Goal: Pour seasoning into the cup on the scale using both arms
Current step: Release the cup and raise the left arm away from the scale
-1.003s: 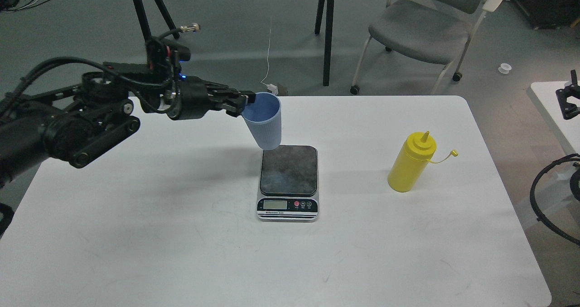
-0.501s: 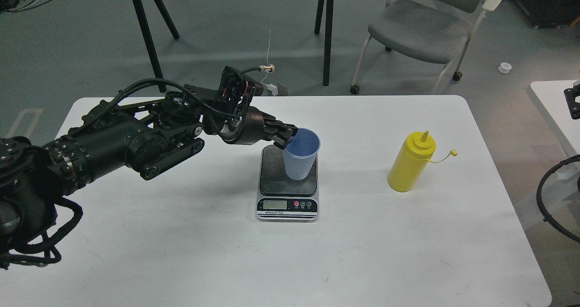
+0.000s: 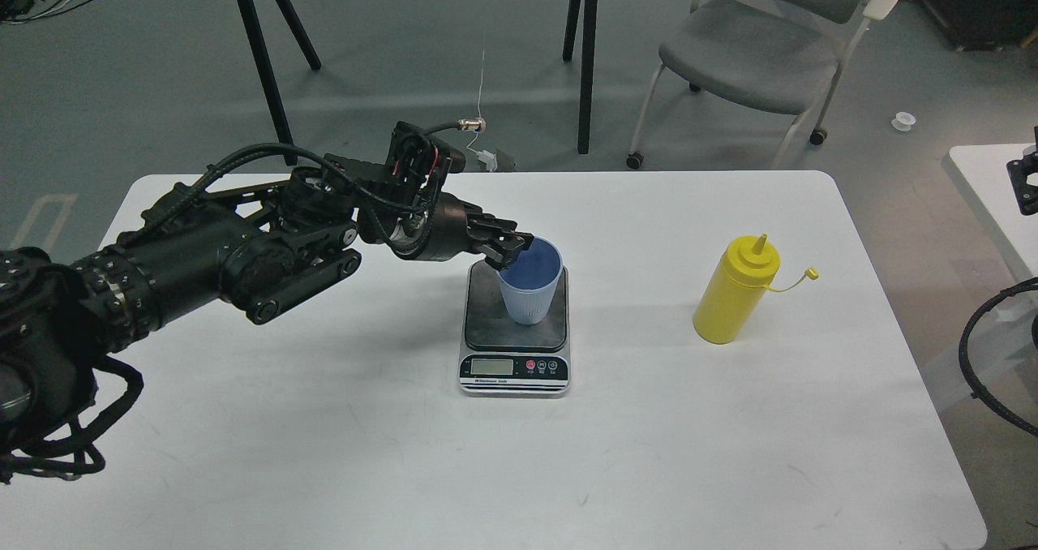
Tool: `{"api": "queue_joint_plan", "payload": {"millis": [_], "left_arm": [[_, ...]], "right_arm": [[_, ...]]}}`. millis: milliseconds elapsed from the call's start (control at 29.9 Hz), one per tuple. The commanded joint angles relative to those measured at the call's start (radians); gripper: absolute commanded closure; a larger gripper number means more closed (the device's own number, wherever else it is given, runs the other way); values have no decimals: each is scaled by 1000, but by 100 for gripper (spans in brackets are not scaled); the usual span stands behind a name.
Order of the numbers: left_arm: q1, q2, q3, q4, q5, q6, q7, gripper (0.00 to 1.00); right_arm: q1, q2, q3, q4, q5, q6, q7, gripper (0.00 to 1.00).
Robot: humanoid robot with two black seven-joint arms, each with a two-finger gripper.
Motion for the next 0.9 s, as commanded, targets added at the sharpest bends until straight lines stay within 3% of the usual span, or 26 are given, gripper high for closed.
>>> {"api": "queue_joint_plan", "payload": {"millis": [0, 167, 267, 468, 702, 869], "left_arm": [[-12, 41, -30, -25, -73, 1, -12, 24], [-26, 82, -137, -22, -413, -6, -3, 8], [-24, 88, -177, 49, -690, -11, 2, 1], [-12, 91, -185, 127, -1151, -34, -6, 1], [19, 127, -303, 141, -1694, -86, -4, 1], [29, 136, -392, 178, -1795, -109, -4, 1]], "right_arm": [[-29, -20, -2, 28, 0, 0, -7, 0], [-159, -78, 1, 157, 3, 0, -8, 0], [-276, -94, 6, 272, 11, 0, -8, 0], [-426, -75, -7, 444, 81, 0, -8, 0], [-529, 101, -16, 545, 94, 0, -10, 0], [-566, 245, -66, 551, 89, 0, -8, 0]]}}
